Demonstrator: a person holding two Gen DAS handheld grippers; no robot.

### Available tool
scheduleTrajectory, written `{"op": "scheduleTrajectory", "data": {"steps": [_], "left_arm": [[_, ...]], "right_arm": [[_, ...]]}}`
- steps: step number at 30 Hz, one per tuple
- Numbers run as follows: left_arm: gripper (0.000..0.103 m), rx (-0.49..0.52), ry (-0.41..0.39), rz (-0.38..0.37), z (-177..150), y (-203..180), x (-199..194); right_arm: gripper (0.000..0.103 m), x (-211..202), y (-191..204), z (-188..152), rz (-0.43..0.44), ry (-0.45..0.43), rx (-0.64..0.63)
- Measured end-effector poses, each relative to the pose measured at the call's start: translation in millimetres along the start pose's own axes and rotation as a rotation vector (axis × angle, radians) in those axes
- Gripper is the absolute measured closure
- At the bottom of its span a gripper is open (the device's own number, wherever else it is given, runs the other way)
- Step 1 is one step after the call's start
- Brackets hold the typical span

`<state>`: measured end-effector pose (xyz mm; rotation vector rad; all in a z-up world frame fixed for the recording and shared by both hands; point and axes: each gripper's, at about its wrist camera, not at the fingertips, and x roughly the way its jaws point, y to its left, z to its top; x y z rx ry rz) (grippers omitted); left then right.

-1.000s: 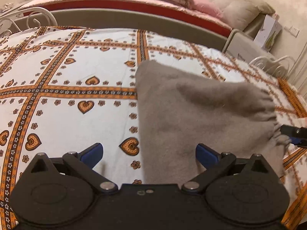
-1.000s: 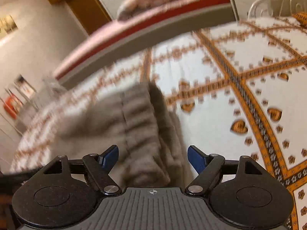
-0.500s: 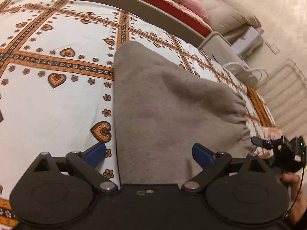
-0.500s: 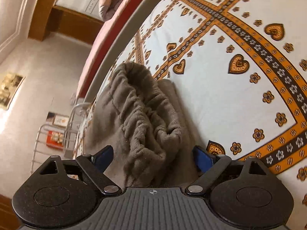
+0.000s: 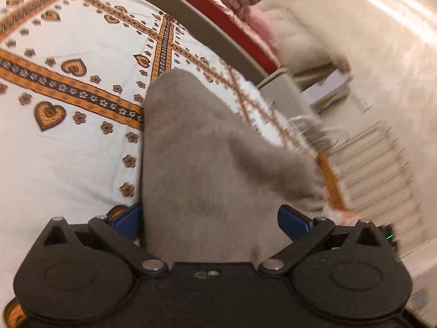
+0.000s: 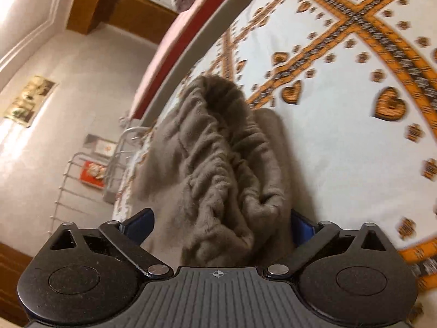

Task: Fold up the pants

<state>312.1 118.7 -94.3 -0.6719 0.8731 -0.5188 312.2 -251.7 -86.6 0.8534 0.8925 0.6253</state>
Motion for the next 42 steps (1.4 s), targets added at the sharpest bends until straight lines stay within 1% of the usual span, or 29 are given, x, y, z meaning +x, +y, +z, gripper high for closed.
{"op": "scheduleTrajectory", "data": {"steps": [2, 3, 5, 8, 9, 10, 11, 12, 13, 15, 18, 20, 22, 24, 25, 26, 27, 28, 29, 30, 31, 33, 34, 36, 37, 38, 39, 40, 42], "left_arm": [[0.008, 0.005, -0.001, -0.012, 1.8, 0.7, 5.2], [0.008, 0.039, 0.008, -0.001, 2.2, -4.2, 9.5], [0.008, 0.102, 0.029, 0.024, 3.2, -13.7, 17.8], [0.009, 0.138, 0.038, 0.03, 6.6, -19.7, 27.1], [0.011, 0.144, 0.041, 0.028, 7.9, -20.8, 28.8], [0.019, 0.148, 0.039, 0.03, 8.9, -21.4, 28.9], [0.037, 0.147, 0.034, 0.034, 9.7, -19.7, 27.5], [0.049, 0.129, 0.024, 0.043, 11.5, -15.9, 24.6], [0.069, 0.095, 0.017, 0.046, 14.3, -9.0, 21.0], [0.074, 0.039, 0.012, 0.016, 16.7, 1.7, 15.0], [0.077, 0.049, -0.002, 0.019, 18.9, -1.4, 14.3], [0.083, 0.049, -0.031, -0.006, 27.7, -5.8, 11.9], [0.084, 0.05, -0.085, -0.048, 43.4, -10.3, 7.1], [0.084, 0.06, -0.149, -0.07, 61.2, -13.6, 5.7], [0.083, 0.083, -0.178, -0.066, 70.5, -16.0, 7.5], [0.07, 0.105, -0.198, -0.048, 76.1, -19.5, 12.8], [0.061, 0.108, -0.225, 0.001, 80.7, -18.8, 19.8], [0.029, 0.093, -0.255, 0.074, 81.1, -15.5, 26.2], [0.018, 0.088, -0.282, 0.188, 78.5, -12.2, 32.7], [0.02, 0.104, -0.274, 0.271, 75.0, -7.5, 40.5], [0.022, 0.127, -0.238, 0.303, 71.9, -1.9, 48.1], [0.021, 0.212, -0.245, 0.317, 65.5, -4.7, 50.0], [0.021, 0.233, -0.236, 0.336, 65.7, -8.8, 50.3], [0.022, 0.226, -0.269, 0.347, 65.3, -14.7, 44.8], [0.02, 0.24, -0.276, 0.352, 64.2, -18.2, 44.2], [0.018, 0.257, -0.256, 0.38, 63.7, -19.2, 46.1], [0.018, 0.268, -0.221, 0.417, 63.0, -18.0, 52.4], [0.018, 0.283, -0.221, 0.427, 60.9, -16.2, 55.4], [0.016, 0.317, -0.239, 0.433, 56.0, -19.4, 55.5]], "right_arm": [[0.003, 7.5, -3.7, 4.3, 0.028, -0.009, 0.003], [0.003, 11.4, -3.2, 6.4, 0.032, -0.013, 0.002], [0.003, 18.2, 1.7, 9.0, 0.028, -0.013, -0.013], [0.004, 30.0, 10.2, 12.0, 0.008, 0.017, -0.054], [0.016, 32.1, 13.0, 13.3, 0.002, 0.026, -0.067], [0.044, 33.8, 14.2, 14.3, -0.009, 0.035, -0.072], [0.053, 35.2, 11.0, 15.6, -0.031, 0.042, -0.053], [0.053, 35.4, 5.6, 16.4, -0.025, 0.043, -0.028], [0.053, 35.6, 4.1, 16.4, -0.02, 0.037, -0.027], [0.053, 36.7, 9.7, 16.5, -0.025, 0.035, -0.051], [0.055, 35.2, 20.0, 20.7, -0.008, 0.023, -0.072], [0.056, 31.8, 27.8, 27.7, 0.018, 0.005, -0.093], [0.056, 30.1, 39.1, 38.6, 0.057, -0.023, -0.126], [0.057, 31.9, 48.5, 55.3, 0.088, -0.057, -0.154], [0.057, 34.2, 50.9, 64.4, 0.098, -0.072, -0.161], [0.056, 38.3, 51.6, 73.0, 0.1, -0.087, -0.169], [0.049, 45.1, 47.3, 82.5, 0.075, -0.106, -0.169], [0.034, 54.7, 40.0, 91.1, 0.005, -0.116, -0.159], [0.031, 63.3, 32.5, 95.4, -0.092, -0.122, -0.153], [0.031, 72.5, 25.2, 97.7, -0.202, -0.12, -0.155], [0.031, 79.7, 18.7, 97.0, -0.234, -0.1, -0.171], [0.03, 77.2, 18.3, 93.4, -0.202, -0.12, -0.204], [0.029, 76.3, 20.6, 92.7, -0.208, -0.118, -0.215], [0.028, 67.2, 26.6, 88.5, -0.223, -0.156, -0.251], [0.018, 65.0, 29.2, 85.8, -0.21, -0.176, -0.254], [0.011, 63.6, 27.4, 82.5, -0.199, -0.185, -0.254], [0.006, 69.0, 23.2, 80.0, -0.244, -0.161, -0.264], [0.006, 77.0, 18.4, 76.4, -0.284, -0.121, -0.288], [0.006, 79.8, 26.3, 75.7, -0.3, -0.123, -0.353]]}}
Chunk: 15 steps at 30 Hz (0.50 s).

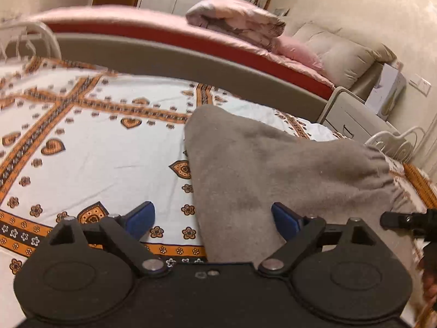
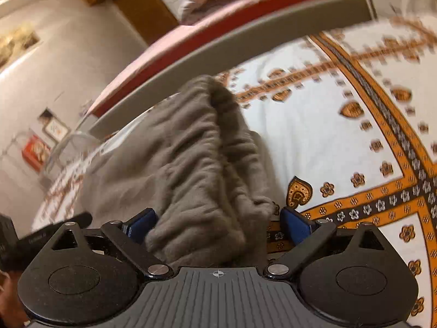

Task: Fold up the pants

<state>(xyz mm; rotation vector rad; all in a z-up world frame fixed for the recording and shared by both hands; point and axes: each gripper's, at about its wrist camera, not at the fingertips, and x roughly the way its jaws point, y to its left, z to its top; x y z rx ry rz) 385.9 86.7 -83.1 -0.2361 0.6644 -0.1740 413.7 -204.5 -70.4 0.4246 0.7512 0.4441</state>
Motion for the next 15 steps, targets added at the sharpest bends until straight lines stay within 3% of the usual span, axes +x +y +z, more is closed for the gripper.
{"op": "scheduleTrajectory", "data": {"steps": [2, 5, 6, 10, 15], "left_arm": [[0.016, -0.008, 0.006, -0.006, 4.1, 0.0, -5.2], [0.013, -0.019, -0.019, -0.039, 5.6, 0.2, -15.5], [0.012, -0.002, -0.029, -0.029, 3.7, -1.7, -20.9], [0.008, 0.038, -0.04, 0.02, -4.6, -8.1, -47.1], [0.008, 0.034, -0.058, 0.055, -13.2, -21.7, -92.1]], "right_arm": [[0.006, -6.5, 5.1, 1.5, -0.009, -0.007, -0.006], [0.004, -32.5, -1.3, -4.3, 0.042, -0.115, 0.037], [0.0, -37.8, -5.5, -6.2, 0.032, -0.122, 0.057], [0.0, -54.0, -23.0, -15.6, -0.026, -0.117, 0.106], [0.0, -91.8, -16.2, -23.2, -0.059, -0.115, 0.09]]}}
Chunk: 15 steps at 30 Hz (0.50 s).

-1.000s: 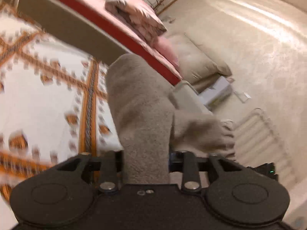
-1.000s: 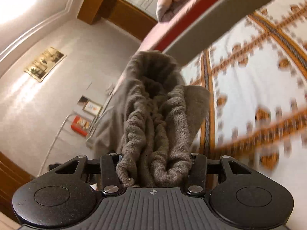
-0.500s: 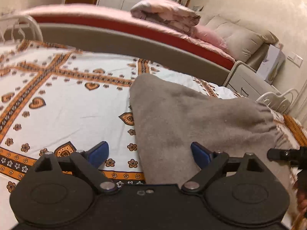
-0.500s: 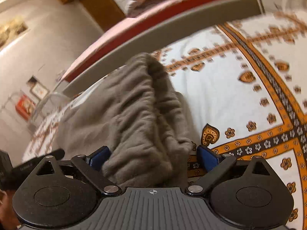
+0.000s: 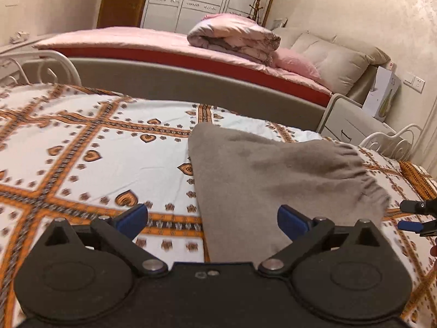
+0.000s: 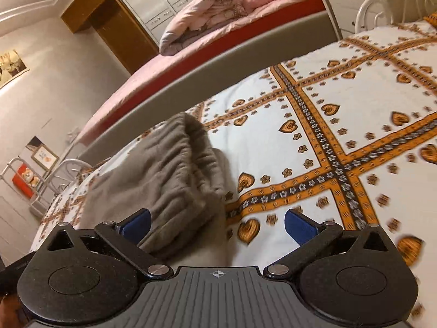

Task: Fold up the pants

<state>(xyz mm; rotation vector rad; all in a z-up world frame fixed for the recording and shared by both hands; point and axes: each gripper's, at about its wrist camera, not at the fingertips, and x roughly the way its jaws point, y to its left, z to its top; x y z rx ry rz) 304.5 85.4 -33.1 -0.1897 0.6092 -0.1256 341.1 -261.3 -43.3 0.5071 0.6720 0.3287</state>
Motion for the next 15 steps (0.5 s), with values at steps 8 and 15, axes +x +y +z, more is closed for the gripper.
{"op": "scheduleTrajectory", "data": {"steps": [8, 15], "left_arm": [[0.006, 0.054, -0.062, -0.027, -33.1, -39.5, -107.0], [0.006, 0.096, -0.112, -0.009, -65.8, -53.0, -173.6]], "right_arm": [[0.0, -105.3, 73.2, -54.1, -0.1, -0.074, -0.274], [0.0, -161.9, 116.6, -123.9, -0.163, -0.127, -0.418]]}}
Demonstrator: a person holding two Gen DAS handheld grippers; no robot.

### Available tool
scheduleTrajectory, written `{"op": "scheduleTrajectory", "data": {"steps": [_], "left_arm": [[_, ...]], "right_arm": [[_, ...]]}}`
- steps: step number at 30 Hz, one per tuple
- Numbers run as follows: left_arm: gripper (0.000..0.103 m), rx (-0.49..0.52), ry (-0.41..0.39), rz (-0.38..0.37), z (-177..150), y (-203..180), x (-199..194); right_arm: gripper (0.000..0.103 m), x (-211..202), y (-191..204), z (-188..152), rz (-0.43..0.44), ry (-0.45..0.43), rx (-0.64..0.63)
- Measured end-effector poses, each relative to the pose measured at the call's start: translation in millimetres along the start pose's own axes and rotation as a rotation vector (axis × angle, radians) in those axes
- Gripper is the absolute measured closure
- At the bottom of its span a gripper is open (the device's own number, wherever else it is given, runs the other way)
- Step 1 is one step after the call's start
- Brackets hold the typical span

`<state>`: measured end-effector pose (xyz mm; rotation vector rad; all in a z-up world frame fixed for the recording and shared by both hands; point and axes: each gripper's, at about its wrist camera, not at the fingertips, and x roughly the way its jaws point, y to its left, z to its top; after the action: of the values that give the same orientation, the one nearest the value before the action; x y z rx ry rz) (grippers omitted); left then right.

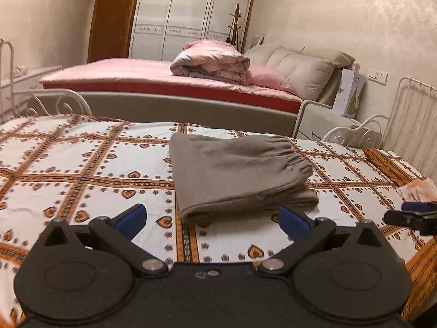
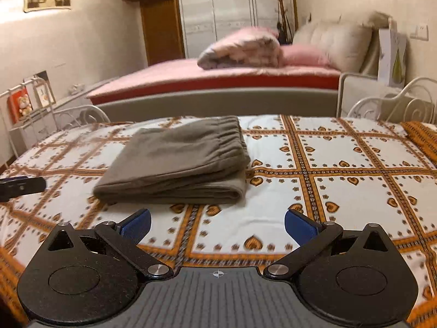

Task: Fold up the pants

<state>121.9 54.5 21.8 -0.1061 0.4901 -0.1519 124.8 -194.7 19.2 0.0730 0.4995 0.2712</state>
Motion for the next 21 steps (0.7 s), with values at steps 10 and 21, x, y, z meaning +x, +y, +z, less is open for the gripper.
{"op": "scheduleTrajectory", "data": {"steps": [10, 21], "left_arm": [[0.006, 0.018, -0.085, -0.043, -46.5, -34.7, -76.7], [0.006, 0.024, -0.091, -0.029, -54.6, -32.3, -75.6]], "right_arm": [[0.0, -77.1, 46.0, -43.2, 0.03, -0.122, 0.009], [0.0, -78.8, 53.7, -49.4, 0.014, -0.148, -0.019]]}}
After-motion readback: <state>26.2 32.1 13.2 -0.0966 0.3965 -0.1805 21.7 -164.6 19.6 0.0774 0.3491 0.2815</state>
